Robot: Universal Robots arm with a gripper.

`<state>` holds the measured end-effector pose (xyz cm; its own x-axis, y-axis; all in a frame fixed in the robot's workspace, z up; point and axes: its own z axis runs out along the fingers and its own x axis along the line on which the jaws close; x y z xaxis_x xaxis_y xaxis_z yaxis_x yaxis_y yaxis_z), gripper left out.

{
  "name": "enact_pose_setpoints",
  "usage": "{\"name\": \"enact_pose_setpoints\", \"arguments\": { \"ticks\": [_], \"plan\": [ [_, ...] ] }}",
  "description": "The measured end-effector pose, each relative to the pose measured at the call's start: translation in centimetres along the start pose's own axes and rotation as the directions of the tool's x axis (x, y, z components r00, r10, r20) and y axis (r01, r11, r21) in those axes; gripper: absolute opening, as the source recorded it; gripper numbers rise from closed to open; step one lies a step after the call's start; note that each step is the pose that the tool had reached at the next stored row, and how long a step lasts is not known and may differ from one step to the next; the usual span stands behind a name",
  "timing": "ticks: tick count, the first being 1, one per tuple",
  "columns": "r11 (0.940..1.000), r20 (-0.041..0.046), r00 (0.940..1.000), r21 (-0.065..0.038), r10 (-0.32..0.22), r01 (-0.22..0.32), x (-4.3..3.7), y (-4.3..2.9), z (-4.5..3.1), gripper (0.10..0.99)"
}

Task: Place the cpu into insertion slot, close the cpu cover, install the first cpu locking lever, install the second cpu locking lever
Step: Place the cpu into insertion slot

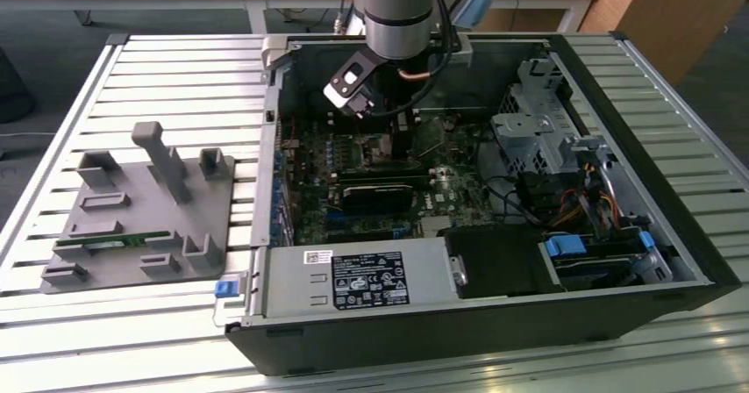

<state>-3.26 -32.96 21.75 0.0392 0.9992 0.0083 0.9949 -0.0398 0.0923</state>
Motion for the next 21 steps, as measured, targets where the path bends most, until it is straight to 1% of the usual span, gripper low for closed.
{"name": "enact_pose_setpoints", "arguments": {
  "ticks": [8, 13, 18, 21],
  "plan": [
    [0.9997, -0.0021, 0.9997, 0.0, -0.024, 0.024, 0.43, -0.22, 0.42, 0.533],
    [0.9997, -0.0018, 0.9997, 0.0, -0.025, 0.025, 0.56, -0.59, 0.74, 0.533],
    [0.9997, -0.0019, 0.9997, 0.0, -0.025, 0.025, 0.64, -0.77, 1.25, 0.533],
    [0.9997, -0.0019, 0.9997, 0.0, -0.025, 0.025, 0.69, -0.89, 1.42, 0.533]
  ]
}}
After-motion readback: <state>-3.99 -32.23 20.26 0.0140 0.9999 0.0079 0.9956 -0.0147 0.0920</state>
